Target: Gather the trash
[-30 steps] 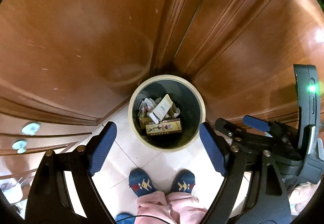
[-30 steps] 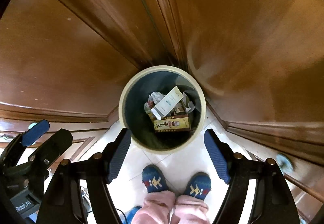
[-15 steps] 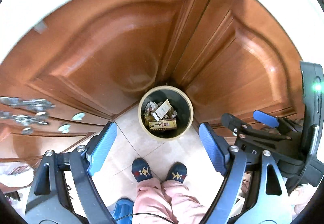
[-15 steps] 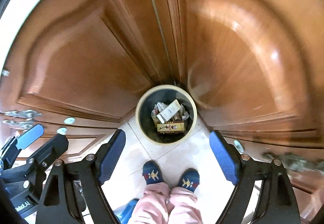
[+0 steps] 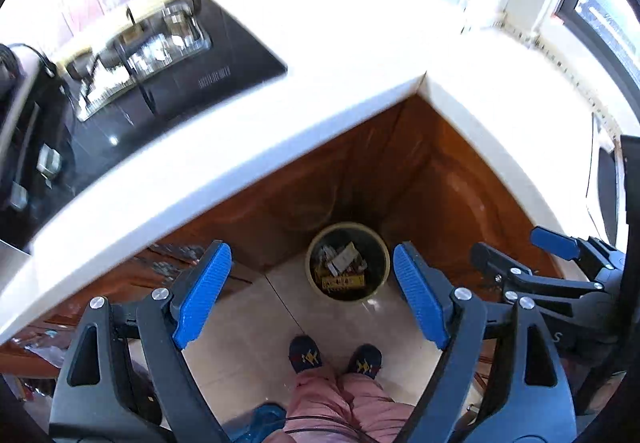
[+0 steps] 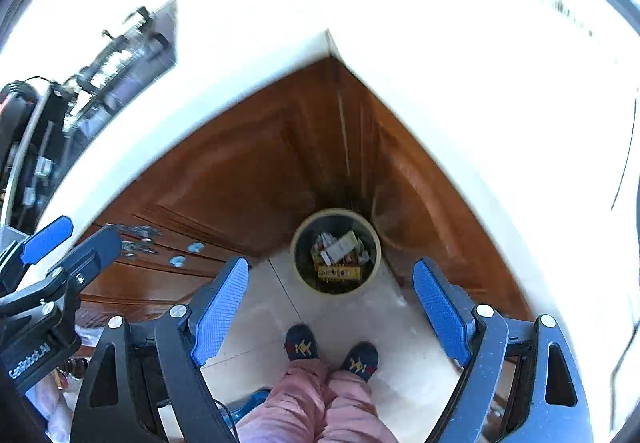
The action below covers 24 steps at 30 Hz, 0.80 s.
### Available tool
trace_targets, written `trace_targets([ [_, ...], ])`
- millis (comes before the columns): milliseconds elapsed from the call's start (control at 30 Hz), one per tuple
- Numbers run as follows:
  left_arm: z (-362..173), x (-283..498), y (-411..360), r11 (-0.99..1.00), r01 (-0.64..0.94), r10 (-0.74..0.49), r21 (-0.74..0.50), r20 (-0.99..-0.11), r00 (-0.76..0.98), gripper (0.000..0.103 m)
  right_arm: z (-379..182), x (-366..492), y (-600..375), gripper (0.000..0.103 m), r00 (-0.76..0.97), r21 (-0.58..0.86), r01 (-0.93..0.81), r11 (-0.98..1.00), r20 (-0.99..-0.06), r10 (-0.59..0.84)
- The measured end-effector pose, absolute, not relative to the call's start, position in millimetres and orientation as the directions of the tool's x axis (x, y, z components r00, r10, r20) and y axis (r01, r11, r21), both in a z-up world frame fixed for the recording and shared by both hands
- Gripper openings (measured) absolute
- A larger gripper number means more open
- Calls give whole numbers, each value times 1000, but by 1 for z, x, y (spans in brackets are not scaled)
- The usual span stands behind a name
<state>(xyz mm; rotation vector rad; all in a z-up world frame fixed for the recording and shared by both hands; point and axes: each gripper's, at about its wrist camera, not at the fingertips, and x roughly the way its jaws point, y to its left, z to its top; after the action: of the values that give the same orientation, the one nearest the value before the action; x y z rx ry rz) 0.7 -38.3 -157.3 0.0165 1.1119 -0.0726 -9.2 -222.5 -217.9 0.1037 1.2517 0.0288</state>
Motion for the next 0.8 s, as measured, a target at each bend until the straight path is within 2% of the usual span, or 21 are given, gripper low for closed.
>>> trace_targets([
  [300, -89, -6, -40, 998, 52, -6, 23, -866, 499, 82, -111, -20, -225, 86, 450, 84, -29, 996, -889, 88],
  [800, -15, -18, -48, 998, -14, -44, -65, -804, 594, 82, -2, -38, -229, 86, 605, 111, -40, 993, -788, 113],
])
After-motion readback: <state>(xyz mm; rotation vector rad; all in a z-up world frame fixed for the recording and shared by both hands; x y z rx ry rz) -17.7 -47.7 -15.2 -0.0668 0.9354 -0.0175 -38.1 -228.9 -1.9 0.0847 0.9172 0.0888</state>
